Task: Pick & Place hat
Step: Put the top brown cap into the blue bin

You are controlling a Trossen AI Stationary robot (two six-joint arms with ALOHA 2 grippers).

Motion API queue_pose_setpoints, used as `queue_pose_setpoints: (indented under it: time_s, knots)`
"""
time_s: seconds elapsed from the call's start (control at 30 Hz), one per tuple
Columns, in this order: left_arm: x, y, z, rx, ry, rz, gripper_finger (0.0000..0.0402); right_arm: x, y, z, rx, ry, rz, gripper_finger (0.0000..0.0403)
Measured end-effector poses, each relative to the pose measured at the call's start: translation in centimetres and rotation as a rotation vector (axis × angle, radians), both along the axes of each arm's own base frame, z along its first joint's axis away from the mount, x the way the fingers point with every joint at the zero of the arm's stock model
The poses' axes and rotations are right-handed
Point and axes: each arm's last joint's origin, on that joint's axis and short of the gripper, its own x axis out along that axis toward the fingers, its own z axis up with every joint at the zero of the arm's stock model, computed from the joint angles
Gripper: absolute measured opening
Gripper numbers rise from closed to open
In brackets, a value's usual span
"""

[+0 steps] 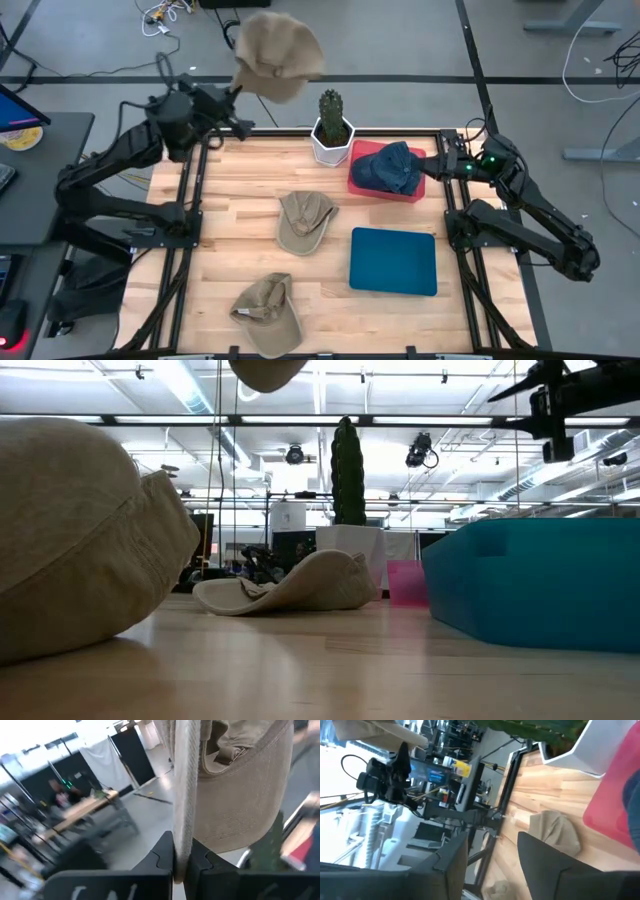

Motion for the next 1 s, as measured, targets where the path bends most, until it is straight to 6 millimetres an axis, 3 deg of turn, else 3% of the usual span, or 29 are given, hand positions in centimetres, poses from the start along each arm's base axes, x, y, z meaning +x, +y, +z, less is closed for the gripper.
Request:
queue_pose_setpoints:
  time_s: [0.27,0.43,0.7,1.0]
  knots:
    - [5.0,-1.8,-1.9,0.175,0.413,0.099,0.0011,0.5,0.5,0.6,0.024,-0.056,0.014,0.0176]
    - [7.0,-3.5,-2.4,0.254,0.530,0.127,0.0011,0.8,0.9,1.1,0.025,-0.105,0.033,0.0176]
    - [7.5,-6.6,-2.0,0.320,0.533,0.050,0.0011,1.5,1.3,1.4,0.043,-0.141,0.042,0.0176]
    - [7.2,-8.0,-2.0,0.336,0.579,0.103,0.0011,3.6,1.9,3.1,0.096,-0.326,0.131,0.0176]
